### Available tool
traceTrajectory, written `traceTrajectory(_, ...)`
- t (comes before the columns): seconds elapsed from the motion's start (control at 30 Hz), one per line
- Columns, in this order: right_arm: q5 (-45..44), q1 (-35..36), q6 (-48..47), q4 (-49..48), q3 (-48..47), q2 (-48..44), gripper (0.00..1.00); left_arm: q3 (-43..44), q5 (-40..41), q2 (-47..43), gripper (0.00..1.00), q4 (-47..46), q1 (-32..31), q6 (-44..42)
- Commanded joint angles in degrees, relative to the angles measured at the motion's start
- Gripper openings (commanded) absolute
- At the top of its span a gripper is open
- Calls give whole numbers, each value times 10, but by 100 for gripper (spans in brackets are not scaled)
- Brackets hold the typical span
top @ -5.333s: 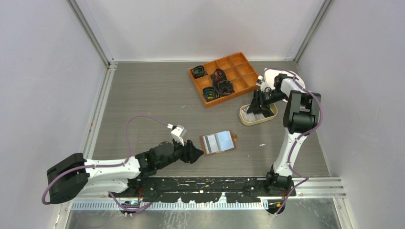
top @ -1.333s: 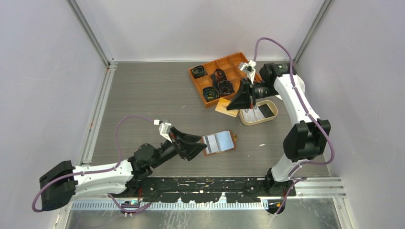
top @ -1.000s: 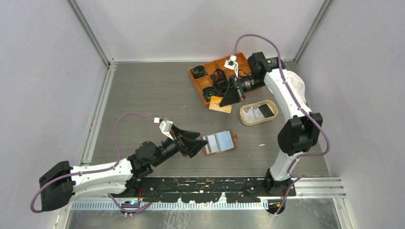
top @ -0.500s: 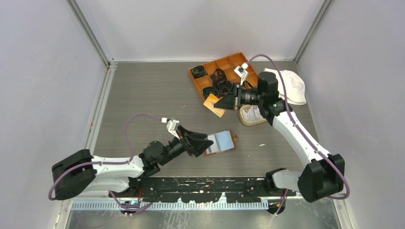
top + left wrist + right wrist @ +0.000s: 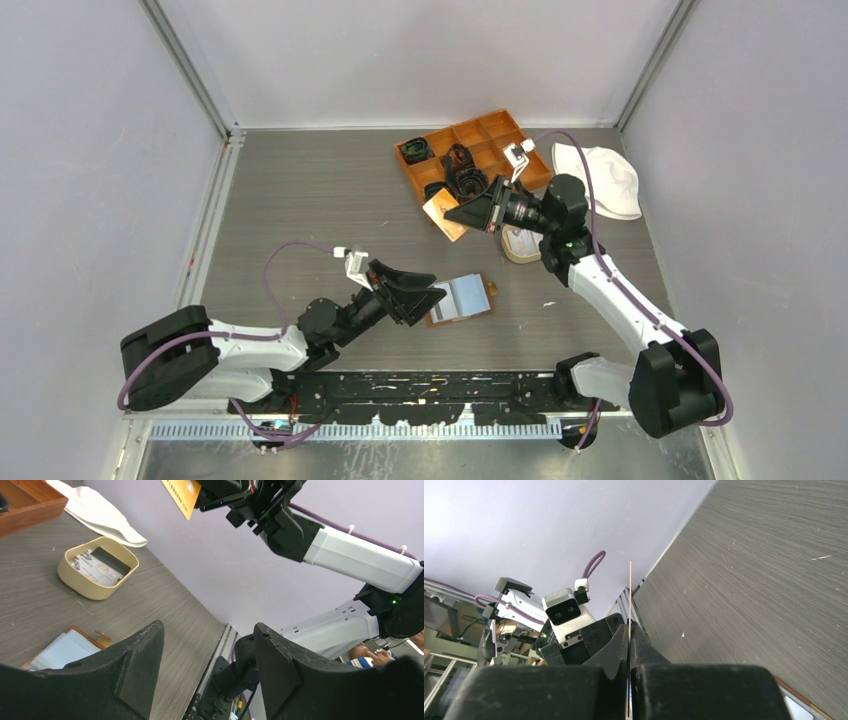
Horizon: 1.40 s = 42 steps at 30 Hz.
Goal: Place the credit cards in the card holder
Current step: Pick up the credit card from the storage box.
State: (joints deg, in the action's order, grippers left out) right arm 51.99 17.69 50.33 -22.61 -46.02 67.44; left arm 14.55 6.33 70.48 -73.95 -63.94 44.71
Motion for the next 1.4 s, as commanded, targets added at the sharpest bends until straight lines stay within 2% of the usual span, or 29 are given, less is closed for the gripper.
traceTrajectory(0.0,-26,14,58,-105,26,-6,1,10,31,-24,66,-3,2,-23)
traceTrajectory(0.33,-24,45,75,-129,25,46,1,18,92,-8,63,1,3,-2)
traceTrajectory(0.47,-23,48,68,-128,26,54,1,15,104,3,63,-28,11,8)
traceTrajectory(0.57,-18,50,65,-130,25,59,1,10,118,2,62,-35,32,48)
traceTrajectory(0.73,-13,57,57,-133,25,60,1,33,91,31,59,-46,76,111)
traceTrajectory(0.8,-14,57,52,-127,25,61,1,46,74,53,57,-78,81,117)
traceTrajectory(1.03,-12,57,47,-120,23,62,1,93,32,100,53,-80,90,141)
traceTrajectory(1.17,-11,58,45,-120,23,62,1,104,24,108,39,-80,98,147)
traceTrajectory(1.2,-10,58,45,-120,23,63,1,106,20,110,32,-80,100,150)
traceTrajectory(1.3,-9,58,43,-119,23,61,1,109,6,113,4,-80,108,157)
traceTrajectory(1.37,-8,58,40,-120,23,59,1,108,-1,115,0,-80,112,160)
